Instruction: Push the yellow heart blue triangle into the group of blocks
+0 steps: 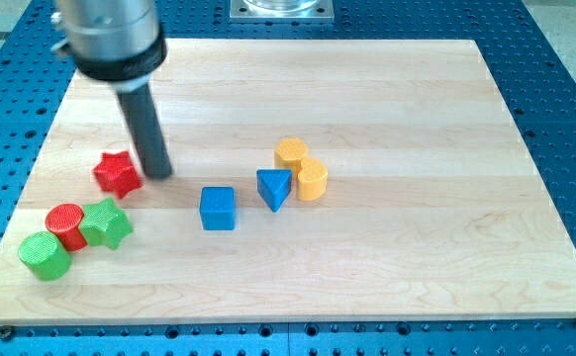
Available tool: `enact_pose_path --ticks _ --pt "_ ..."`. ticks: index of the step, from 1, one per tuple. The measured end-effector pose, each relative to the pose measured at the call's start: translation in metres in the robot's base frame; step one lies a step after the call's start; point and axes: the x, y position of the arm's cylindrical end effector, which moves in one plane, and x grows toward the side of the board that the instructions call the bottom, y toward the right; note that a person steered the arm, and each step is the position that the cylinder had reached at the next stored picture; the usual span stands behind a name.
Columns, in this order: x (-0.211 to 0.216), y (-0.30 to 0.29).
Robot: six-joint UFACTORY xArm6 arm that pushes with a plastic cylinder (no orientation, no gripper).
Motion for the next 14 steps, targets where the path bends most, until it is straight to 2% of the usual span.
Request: enact_pose_path --ticks 1,2,3,4,5,6,7,9,11,12,14 --pt "-0.025 0.004" --pt "-0.037 -0.025" --pt "0.006 -0.041" --pt "-0.028 -0.008" --pt "-0.07 0.089" --pt "-0.089 0.205" --pt "-0.07 0.251" --pt "0.01 0.211" --pt "0.011 0.138" --pt "-0.006 0.153" --pt "0.005 0.043"
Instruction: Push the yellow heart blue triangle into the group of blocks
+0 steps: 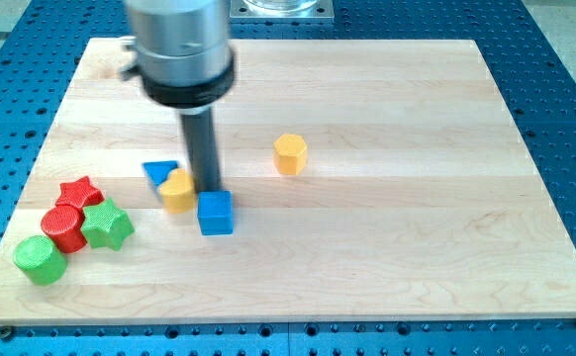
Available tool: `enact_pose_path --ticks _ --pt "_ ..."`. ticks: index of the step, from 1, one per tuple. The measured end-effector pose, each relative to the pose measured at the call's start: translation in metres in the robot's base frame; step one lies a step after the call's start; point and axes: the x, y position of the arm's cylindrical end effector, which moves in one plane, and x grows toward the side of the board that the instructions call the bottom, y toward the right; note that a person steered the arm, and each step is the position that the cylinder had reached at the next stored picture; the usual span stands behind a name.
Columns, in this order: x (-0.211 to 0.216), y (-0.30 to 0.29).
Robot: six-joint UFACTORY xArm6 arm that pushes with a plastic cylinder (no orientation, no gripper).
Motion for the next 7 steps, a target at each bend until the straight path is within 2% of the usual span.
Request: enact_pose_path --ticks 1,2,3,4,5,6,7 --pt "0.005 -0.057" --pt "-0.013 -0.04" --pt "-0.043 -0.047" --pt "-0.039 -0.082" --pt "-0.024 -0.092" --pt "-0.046 -0.071" --pt "-0.084 0.004"
